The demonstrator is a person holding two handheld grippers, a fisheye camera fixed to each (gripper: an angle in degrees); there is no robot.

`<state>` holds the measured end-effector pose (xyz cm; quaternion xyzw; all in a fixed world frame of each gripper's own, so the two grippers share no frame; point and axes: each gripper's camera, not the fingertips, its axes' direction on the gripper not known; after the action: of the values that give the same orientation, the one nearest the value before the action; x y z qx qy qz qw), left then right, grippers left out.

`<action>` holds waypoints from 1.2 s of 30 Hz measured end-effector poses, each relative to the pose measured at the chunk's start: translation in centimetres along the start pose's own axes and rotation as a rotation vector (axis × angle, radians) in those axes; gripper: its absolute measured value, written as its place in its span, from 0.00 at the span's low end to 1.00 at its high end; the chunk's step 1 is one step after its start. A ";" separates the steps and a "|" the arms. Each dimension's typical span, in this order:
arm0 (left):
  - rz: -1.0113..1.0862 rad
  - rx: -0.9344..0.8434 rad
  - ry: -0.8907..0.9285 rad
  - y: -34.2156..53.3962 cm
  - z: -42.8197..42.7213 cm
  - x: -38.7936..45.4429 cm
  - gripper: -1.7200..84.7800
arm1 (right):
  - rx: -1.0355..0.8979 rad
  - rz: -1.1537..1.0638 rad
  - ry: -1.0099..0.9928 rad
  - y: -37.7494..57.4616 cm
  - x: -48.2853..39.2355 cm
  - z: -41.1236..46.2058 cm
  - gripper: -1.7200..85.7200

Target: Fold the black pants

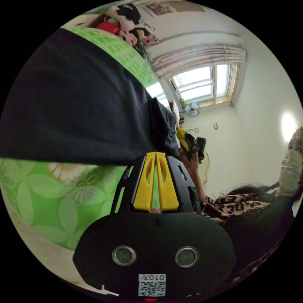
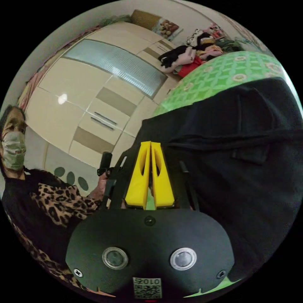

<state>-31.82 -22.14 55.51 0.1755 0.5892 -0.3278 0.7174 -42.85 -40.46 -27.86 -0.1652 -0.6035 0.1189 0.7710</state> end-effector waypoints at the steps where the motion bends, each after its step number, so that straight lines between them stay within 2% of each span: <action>1: -0.060 0.086 0.004 1.1 -2.8 -0.8 0.02 | -0.065 -0.046 -0.011 -1.6 -0.4 1.5 0.08; 4: -0.215 0.297 -0.002 4.5 -9.4 -2.9 0.02 | -0.277 -0.158 -0.095 -7.3 -2.0 6.6 0.13; 6: -0.315 0.432 -0.009 6.9 -12.9 -4.3 0.03 | -0.371 -0.251 -0.082 -10.8 -3.7 10.4 0.15; 8: -0.416 0.610 0.060 9.6 -16.8 -6.0 0.03 | -0.450 -0.325 -0.046 -14.3 -5.2 15.0 0.16; 10: -0.438 0.703 0.115 10.6 -18.8 -6.6 0.04 | -0.517 -0.353 -0.057 -18.5 -6.1 21.8 0.18; 15: -0.540 0.801 0.205 11.4 -22.9 -8.6 0.06 | -0.673 -0.316 -0.062 -24.8 -6.6 34.4 0.17; 17: -0.573 0.838 0.252 12.1 -24.8 -9.9 0.07 | -0.686 -0.288 -0.123 -26.1 -7.5 37.2 0.15; 18: -0.579 0.853 0.259 12.3 -25.3 -10.1 0.07 | -0.698 -0.301 -0.225 -25.9 -9.4 39.2 0.12; 19: -0.578 0.874 0.284 12.7 -26.1 -10.7 0.07 | -0.706 -0.358 -0.312 -24.7 -12.3 41.5 0.09; 20: -0.599 0.887 0.306 12.9 -26.7 -11.2 0.07 | -0.715 -0.386 -0.318 -23.8 -13.9 42.9 0.08; 24: -0.637 0.931 0.347 12.9 -28.3 -12.0 0.08 | -0.832 -0.624 -0.046 -13.3 -24.5 54.0 0.11; 28: -0.645 0.948 0.367 12.2 -30.7 -12.4 0.08 | -0.797 -0.845 0.218 -3.8 -31.8 59.9 0.11; 33: -0.678 0.978 0.423 13.0 -32.4 -12.8 0.07 | -0.737 -1.043 0.454 4.6 -36.6 64.2 0.11; 36: -0.676 0.986 0.454 13.2 -33.1 -12.4 0.07 | -0.750 -1.098 0.523 8.8 -37.7 66.3 0.11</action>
<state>-48.20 11.77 57.61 0.3546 0.5293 -0.7232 0.2667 -116.20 -39.45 -50.54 -0.1146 -0.3950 -0.5454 0.7304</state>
